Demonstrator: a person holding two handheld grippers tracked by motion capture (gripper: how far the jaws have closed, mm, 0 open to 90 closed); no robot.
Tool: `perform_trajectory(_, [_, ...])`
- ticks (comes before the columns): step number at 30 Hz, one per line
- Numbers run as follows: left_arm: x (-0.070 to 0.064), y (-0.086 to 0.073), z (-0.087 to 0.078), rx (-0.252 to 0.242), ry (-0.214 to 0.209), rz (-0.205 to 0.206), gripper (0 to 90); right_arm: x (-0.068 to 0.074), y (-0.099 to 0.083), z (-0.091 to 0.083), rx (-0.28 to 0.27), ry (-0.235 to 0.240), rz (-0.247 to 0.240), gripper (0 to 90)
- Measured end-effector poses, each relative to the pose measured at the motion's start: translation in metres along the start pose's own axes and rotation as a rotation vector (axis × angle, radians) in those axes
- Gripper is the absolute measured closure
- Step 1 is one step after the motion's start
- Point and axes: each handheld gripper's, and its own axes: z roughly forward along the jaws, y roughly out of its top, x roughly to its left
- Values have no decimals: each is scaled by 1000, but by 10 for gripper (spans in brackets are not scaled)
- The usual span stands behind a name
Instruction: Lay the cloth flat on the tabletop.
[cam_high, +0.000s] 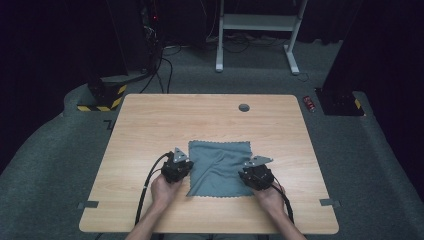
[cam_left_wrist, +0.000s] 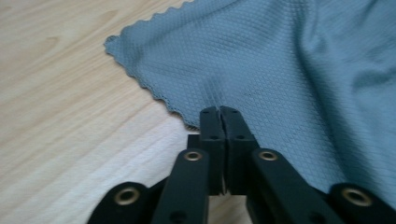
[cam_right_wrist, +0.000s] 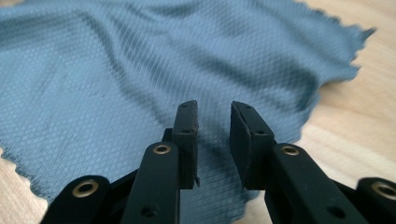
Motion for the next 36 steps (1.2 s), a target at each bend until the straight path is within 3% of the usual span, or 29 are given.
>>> perform_trajectory(2, [6,4,-1,38,31,34,894,0,-3,1,-5,3,6,719])
perform_trajectory(5, [12,4,-2,53,51,32,893,1,-6,-2,-5,9,-5,721])
perform_trajectory(6, [16,2,-5,62,58,1,883,2,-7,-3,-3,8,-16,720])
perform_trajectory(8, [16,2,-8,63,72,-9,772,3,-7,-4,-2,7,-24,715])
perform_trajectory(9, [16,1,-12,49,74,-22,772,4,-8,-5,-1,5,-24,714])
perform_trajectory(10, [11,-1,-22,12,48,-50,694,6,-10,-8,-9,9,-25,715])
perform_trajectory(12, [8,-2,-27,5,27,-61,614,7,-11,-9,-13,11,-26,715])
perform_trajectory(13, [-2,-4,-33,-7,-33,-75,595,10,-12,-11,-16,16,-38,718])
perform_trajectory(14, [-2,-4,-33,-7,-33,-75,586,10,-12,-11,-16,16,-38,718])
perform_trajectory(18, [-23,-13,-40,-3,-67,-30,578,16,-18,-13,-16,18,-52,716])
perform_trajectory(22, [-35,-24,-40,31,-104,-43,576,16,-22,-15,-19,18,-47,707])
perform_trajectory(27, [-36,-31,-40,37,-83,-34,597,15,-23,-16,-18,25,-38,700])
perform_trajectory(33, [-41,-41,-51,45,-41,22,615,26,-31,-22,-36,23,-61,688])
perform_trajectory(34, [-42,-42,-52,41,-48,8,617,31,-34,-24,-43,31,-66,687])
perform_trajectory(36, [-40,-44,-55,46,-54,19,617,33,-36,-25,-42,39,-66,686])
